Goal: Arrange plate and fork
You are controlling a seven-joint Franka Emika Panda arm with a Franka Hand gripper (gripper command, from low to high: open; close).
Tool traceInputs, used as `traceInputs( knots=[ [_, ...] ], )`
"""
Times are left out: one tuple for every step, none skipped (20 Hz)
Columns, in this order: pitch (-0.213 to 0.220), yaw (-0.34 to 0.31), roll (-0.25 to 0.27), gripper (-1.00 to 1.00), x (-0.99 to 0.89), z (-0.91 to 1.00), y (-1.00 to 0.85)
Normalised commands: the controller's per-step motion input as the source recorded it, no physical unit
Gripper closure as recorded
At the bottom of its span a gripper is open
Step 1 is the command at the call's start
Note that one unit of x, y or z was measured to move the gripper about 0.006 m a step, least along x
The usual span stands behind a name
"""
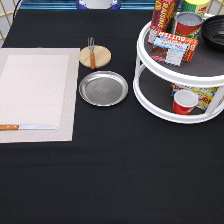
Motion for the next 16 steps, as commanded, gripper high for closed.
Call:
traceInputs(
  knots=[
    [0.000,0.000,0.000,-1.00,0.01,0.00,0.00],
    [0.006,0.000,0.000,-1.00,0.10,0.00,0.00],
    [0.028,0.000,0.000,-1.00,0.18,0.00,0.00],
    [0.052,0.000,0.000,-1.00,0.27,0.00,0.00],
    [0.062,0.000,0.000,-1.00,0.27,0.01,0.00],
    [0.052,0.000,0.005,-1.00,0.23,0.00,-0.05],
    [0.048,0.000,0.020,-1.00,0.24,0.00,-0.12],
    [0.052,0.000,0.035,-1.00,0.28,0.00,-0.16],
    [0.049,0.000,0.034,-1.00,0.35,0.00,-0.18],
    [0.044,0.000,0.024,-1.00,0.47,0.02,-0.17],
    [0.040,0.000,0.031,-1.00,0.50,0.02,-0.21],
    [0.045,0.000,0.034,-1.00,0.57,0.04,-0.22],
    [0.055,0.000,0.040,-1.00,0.62,0.04,-0.23],
    [0.066,0.001,0.058,-1.00,0.71,0.03,-0.27],
    [0.070,0.015,0.070,-1.00,0.77,0.01,-0.29],
    [0.062,0.015,0.069,-1.00,0.79,0.00,-0.31]
  ],
)
